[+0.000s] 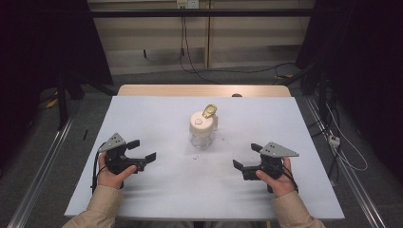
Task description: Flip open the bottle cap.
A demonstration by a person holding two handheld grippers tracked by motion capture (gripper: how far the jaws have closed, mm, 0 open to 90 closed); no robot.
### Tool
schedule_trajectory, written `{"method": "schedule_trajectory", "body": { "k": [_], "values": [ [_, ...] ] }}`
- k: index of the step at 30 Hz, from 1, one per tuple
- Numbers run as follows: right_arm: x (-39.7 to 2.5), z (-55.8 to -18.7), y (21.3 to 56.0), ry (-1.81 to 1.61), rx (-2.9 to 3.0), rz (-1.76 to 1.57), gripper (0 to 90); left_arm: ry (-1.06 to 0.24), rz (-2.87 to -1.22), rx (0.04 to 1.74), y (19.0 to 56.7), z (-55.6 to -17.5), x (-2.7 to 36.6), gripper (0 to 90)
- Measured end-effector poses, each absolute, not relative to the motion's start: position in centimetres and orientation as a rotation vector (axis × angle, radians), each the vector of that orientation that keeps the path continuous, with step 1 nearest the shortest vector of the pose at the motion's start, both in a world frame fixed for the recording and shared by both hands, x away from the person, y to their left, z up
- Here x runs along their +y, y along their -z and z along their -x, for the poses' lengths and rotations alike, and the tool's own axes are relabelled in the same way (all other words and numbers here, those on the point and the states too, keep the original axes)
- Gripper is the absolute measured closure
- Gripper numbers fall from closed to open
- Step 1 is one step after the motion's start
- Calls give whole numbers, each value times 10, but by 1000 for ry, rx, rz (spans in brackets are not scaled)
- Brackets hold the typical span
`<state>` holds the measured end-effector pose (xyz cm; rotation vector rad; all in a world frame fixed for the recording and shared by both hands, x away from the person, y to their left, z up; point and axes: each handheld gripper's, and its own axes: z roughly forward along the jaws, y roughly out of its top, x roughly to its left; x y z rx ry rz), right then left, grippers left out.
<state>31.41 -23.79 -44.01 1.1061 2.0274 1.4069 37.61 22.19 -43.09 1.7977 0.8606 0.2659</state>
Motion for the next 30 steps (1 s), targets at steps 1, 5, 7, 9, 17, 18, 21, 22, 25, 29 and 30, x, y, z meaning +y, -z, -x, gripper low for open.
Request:
{"method": "schedule_trajectory", "body": {
  "k": [1, 5, 7, 9, 17, 18, 21, 22, 25, 29, 30],
  "values": [
    [-239, -313, 440, -1400, 2024, -1107, 48, -266, -1798, 861, 431, -376, 222, 50],
    [-243, -311, 442, -1391, 2013, -1107, 57, -265, -1803, 854, 432, -374, 221, 50],
    [-245, -310, 442, -1395, 2018, -1107, 61, -268, -1803, 855, 432, -374, 221, 50],
    [-246, -308, 442, -1395, 2015, -1100, 62, -266, -1806, 854, 432, -373, 222, 50],
    [-251, -304, 442, -1374, 2007, -1095, 66, -269, -1807, 861, 434, -372, 226, 50],
    [-254, -303, 442, -1374, 2002, -1099, 67, -271, -1811, 859, 434, -372, 227, 50],
    [-256, -301, 443, -1376, 1996, -1105, 71, -271, -1811, 860, 434, -371, 228, 50],
    [-257, -301, 443, -1376, 1995, -1105, 73, -270, -1804, 862, 434, -371, 229, 50],
    [-259, -300, 444, -1376, 1993, -1112, 74, -265, -1798, 865, 434, -370, 231, 50],
    [-261, -299, 444, -1375, 1991, -1113, 74, -268, -1798, 864, 435, -369, 233, 50],
    [-262, -298, 444, -1373, 1992, -1110, 75, -266, -1795, 865, 435, -369, 233, 50]
  ]
}}
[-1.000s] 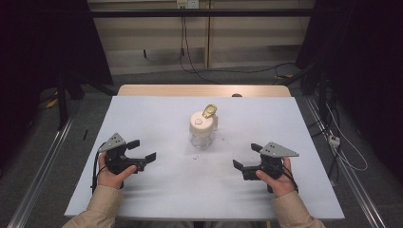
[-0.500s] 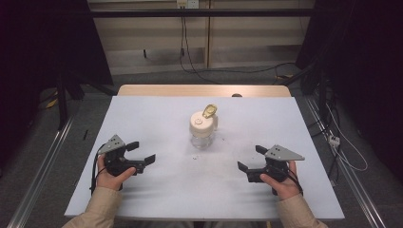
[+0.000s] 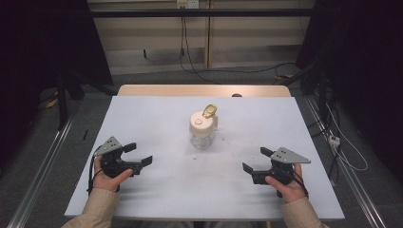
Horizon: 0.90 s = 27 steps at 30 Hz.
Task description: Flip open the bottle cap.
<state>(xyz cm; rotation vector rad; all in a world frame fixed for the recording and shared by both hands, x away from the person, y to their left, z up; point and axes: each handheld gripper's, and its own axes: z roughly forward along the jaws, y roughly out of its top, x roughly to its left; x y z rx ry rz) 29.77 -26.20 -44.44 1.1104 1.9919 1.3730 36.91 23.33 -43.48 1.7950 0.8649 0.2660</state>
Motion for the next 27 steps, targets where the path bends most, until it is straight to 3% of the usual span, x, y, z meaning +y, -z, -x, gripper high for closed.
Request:
{"method": "schedule_trajectory", "body": {
  "k": [27],
  "values": [
    [-273, -293, 449, -1366, 1990, -1133, 71, -292, -1801, 894, 438, -363, 249, 50]
  ]
}}
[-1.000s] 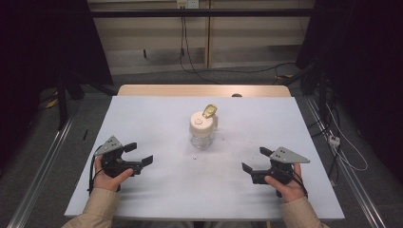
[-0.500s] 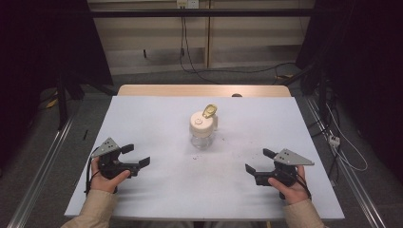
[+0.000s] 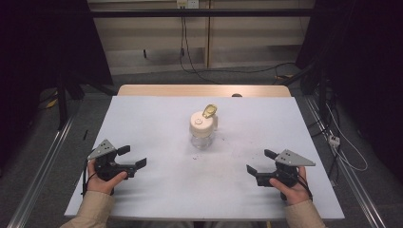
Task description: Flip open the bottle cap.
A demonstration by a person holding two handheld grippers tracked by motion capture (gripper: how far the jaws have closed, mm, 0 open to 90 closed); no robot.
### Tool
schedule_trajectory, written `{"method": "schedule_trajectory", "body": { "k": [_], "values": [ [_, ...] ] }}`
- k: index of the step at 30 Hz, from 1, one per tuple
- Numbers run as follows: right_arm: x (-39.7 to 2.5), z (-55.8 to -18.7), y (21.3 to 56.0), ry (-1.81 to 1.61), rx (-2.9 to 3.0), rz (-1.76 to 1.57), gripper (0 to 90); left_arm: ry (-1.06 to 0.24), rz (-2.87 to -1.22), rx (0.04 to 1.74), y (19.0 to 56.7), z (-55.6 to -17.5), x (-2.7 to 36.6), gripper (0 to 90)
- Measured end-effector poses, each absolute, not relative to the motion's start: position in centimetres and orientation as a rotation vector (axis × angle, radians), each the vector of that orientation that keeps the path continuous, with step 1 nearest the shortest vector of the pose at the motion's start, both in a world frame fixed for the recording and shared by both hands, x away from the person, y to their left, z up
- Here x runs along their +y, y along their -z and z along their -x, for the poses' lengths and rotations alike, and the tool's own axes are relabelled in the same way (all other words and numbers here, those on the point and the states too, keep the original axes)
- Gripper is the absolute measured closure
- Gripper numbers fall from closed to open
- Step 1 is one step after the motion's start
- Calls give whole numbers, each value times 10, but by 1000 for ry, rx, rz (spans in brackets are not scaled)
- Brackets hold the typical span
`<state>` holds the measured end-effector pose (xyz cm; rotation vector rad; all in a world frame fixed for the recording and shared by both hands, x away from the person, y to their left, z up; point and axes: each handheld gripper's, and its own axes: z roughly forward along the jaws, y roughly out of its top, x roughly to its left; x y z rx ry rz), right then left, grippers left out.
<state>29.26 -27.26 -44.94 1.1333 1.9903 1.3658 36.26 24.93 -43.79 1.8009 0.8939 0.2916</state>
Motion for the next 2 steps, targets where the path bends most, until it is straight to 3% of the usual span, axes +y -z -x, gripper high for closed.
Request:
{"method": "schedule_trajectory", "body": {
  "k": [2],
  "values": [
    [-272, -293, 450, -1358, 1991, -1135, 71, -298, -1806, 891, 438, -363, 249, 50]
  ]
}}
